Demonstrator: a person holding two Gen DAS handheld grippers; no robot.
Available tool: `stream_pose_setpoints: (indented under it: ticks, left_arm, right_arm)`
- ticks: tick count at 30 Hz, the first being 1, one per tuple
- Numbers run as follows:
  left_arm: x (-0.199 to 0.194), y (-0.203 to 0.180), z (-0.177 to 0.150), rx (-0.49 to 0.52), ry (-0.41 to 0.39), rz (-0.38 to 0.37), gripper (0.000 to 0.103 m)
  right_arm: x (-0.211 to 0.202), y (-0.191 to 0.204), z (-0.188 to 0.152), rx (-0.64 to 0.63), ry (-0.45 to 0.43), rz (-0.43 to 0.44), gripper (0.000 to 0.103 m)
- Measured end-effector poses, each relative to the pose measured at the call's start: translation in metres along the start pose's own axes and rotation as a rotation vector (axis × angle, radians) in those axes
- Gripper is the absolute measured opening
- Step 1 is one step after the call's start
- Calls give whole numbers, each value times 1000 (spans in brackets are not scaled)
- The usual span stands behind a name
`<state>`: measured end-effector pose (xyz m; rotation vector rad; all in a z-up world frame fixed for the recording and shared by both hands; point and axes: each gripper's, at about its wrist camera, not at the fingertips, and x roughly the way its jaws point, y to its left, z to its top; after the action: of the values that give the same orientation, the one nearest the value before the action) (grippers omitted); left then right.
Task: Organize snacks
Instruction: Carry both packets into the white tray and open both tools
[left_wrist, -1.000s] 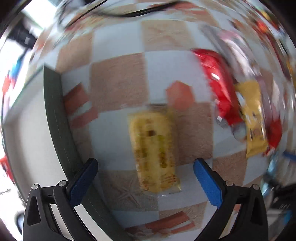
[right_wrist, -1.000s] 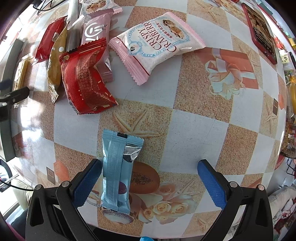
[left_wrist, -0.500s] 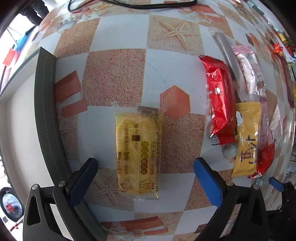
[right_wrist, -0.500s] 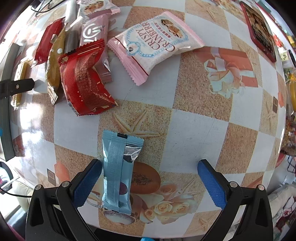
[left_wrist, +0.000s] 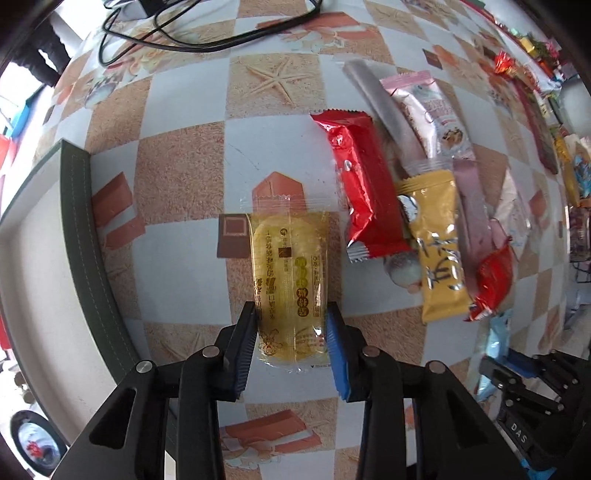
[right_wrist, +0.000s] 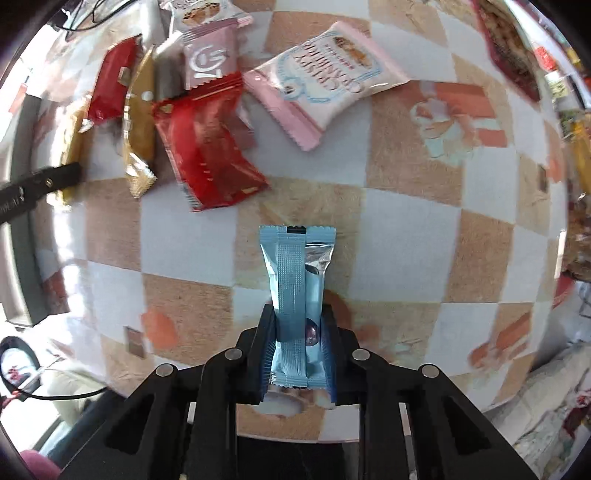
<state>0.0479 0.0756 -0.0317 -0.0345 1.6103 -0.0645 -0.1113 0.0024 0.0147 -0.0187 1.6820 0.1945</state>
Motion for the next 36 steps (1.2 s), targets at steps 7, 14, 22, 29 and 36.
stream_pose_setpoints:
  ticks: [7,14,22,29,36]
  left_arm:
    - [-39,15,-31,-39,-87,-80,39]
    - [-85,46,-56,-120,-176,-111,39]
    - [-113,118,-80,-258,-222,-60,39]
    - [-102,179,-101,-368,-191,-2,39]
    - [-83,217,-108,-411,-144,36,39]
  right_arm:
    - [-36,15,7,-23,-69,167,24]
    - [-70,55,27,-102,-119,219,24]
    - [-88,134,54,-246,-138,272,24]
    - [-92,230,72,-400,-136,308,24]
    - [-71,311,86,-504,-91,309,24]
